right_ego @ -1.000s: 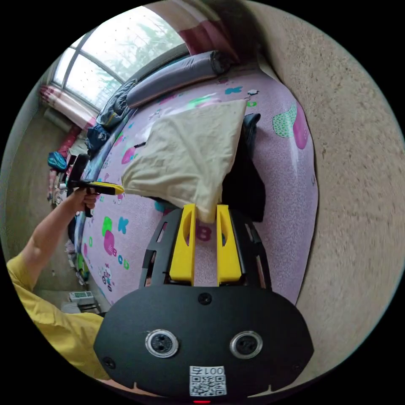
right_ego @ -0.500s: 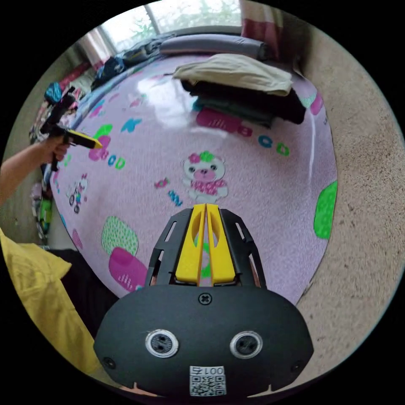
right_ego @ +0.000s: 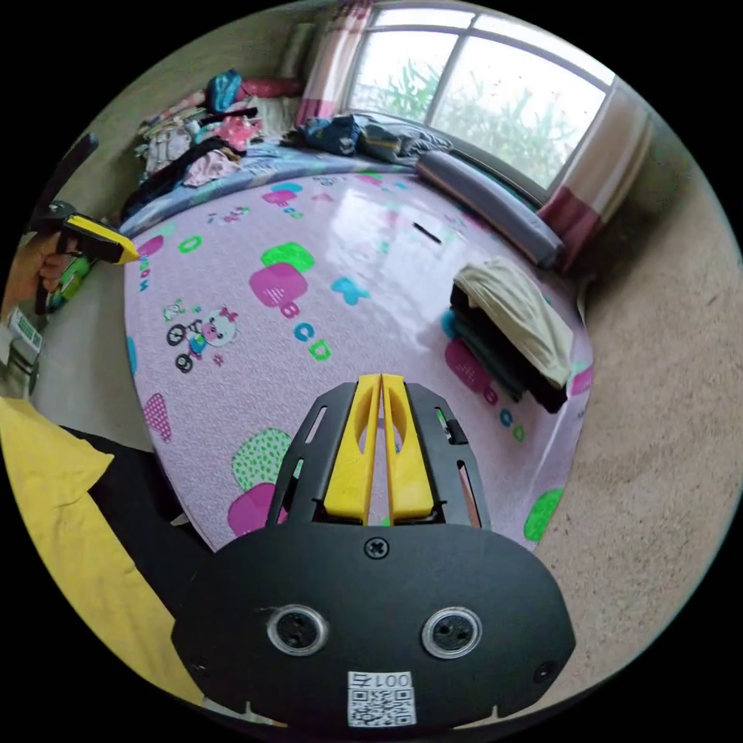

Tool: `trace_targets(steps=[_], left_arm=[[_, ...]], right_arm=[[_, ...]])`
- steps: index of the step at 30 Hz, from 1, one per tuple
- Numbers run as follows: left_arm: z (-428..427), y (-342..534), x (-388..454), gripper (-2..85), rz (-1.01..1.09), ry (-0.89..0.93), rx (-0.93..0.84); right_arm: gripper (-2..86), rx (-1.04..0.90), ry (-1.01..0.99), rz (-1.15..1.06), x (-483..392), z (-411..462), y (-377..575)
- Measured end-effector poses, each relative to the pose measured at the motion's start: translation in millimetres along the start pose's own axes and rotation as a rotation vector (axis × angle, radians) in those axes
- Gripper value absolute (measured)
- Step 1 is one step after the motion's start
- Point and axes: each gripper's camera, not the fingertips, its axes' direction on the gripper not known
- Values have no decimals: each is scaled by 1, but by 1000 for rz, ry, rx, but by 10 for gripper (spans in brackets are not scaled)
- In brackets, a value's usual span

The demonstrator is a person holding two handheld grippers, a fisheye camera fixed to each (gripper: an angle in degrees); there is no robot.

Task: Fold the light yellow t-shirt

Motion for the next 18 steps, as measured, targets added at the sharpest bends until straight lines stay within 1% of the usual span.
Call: trace_targets(steps=[2,4,5,7,8,13,14,16,18], left_arm=[[-10,47,-24,-14,-49,-25,45],[-19,114,-60,-14,-116,-56,94],[-21,131,-70,-14,-129,-63,108],[-26,203,-109,-14,-165,-86,151],[-26,221,-119,-14,-172,-92,161],[-24,384,-210,-14,-237,-94,225],[-24,402,-221,-14,-249,-91,229],[-22,475,-260,-15,-327,-92,261],[-21,526,-287,-14,-391,-92,295]], right_arm=[[4,15,-43,-32,-30,-9,-18],[4,18,-70,-44,-58,-13,-31],[5,16,-92,-41,-78,-14,-42],[5,21,-137,-42,-111,-16,-58],[5,31,-167,-29,-133,-18,-69],[4,81,-266,78,-216,-32,-119],[4,102,-310,105,-234,-36,-132],[4,134,-386,113,-261,-42,-153],[3,151,-441,107,-285,-47,-175]])
